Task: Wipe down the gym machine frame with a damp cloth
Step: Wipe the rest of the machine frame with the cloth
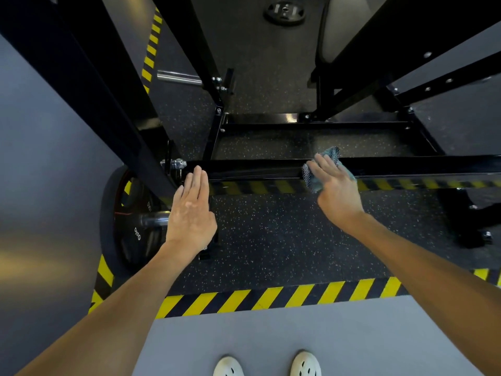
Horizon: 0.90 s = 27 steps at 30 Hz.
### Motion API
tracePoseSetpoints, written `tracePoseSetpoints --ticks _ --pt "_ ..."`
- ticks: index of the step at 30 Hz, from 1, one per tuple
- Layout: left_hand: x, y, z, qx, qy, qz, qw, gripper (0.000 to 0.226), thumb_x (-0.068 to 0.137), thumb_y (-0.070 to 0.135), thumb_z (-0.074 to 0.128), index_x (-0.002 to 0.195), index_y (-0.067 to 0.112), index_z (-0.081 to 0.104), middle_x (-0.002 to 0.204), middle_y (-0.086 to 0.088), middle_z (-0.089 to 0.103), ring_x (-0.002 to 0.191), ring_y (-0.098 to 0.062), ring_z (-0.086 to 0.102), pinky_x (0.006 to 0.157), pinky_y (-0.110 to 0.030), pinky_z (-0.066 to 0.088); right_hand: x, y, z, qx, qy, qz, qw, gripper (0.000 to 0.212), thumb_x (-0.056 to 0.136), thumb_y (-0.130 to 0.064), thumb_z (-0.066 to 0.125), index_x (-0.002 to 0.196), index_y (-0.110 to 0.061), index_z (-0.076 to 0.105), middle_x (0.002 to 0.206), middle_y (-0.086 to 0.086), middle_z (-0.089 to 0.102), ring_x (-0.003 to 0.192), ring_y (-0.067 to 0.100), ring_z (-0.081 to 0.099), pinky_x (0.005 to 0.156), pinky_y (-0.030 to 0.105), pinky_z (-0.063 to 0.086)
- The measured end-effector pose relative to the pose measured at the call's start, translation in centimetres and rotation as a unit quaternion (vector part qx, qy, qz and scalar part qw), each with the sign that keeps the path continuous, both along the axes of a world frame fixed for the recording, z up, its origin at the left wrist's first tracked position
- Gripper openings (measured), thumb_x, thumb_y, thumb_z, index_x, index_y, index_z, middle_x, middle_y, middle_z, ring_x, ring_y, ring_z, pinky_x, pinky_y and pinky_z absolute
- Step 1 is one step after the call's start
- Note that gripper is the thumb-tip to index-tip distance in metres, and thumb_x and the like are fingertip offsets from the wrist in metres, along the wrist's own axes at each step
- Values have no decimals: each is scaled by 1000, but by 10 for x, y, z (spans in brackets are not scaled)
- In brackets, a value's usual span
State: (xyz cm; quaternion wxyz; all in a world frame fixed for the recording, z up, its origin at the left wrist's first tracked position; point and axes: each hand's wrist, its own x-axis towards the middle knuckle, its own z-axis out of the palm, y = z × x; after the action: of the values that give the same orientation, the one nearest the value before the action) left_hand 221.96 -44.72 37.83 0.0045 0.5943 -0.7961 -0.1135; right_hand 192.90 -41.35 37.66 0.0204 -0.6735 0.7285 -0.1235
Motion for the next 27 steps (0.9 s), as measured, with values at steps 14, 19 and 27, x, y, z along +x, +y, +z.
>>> tracePoseSetpoints --ticks 14,19,27 --pt "2 0 3 -5 -8 -14 1000 76 95 14 51 156 3 6 165 -10 -16 153 -23 -9 122 -33 2 168 -55 11 58 -10 183 981 68 91 0 54 152 -13 27 163 8 15 151 23 6 121 38 8" --pt "2 0 4 4 -34 -11 999 86 96 12 45 154 7 -18 163 -7 -23 152 -20 -14 122 -31 -4 100 -40 17 92 35 222 970 79 85 7 57 154 -13 23 164 7 9 152 22 6 123 36 2" --pt "-11 4 13 56 20 39 997 83 98 14 45 155 7 -15 163 -6 -22 152 -20 -15 123 -32 -4 2 -6 15 62 -19 82 995 72 73 25 53 139 -4 52 153 16 39 145 33 31 116 50 31"
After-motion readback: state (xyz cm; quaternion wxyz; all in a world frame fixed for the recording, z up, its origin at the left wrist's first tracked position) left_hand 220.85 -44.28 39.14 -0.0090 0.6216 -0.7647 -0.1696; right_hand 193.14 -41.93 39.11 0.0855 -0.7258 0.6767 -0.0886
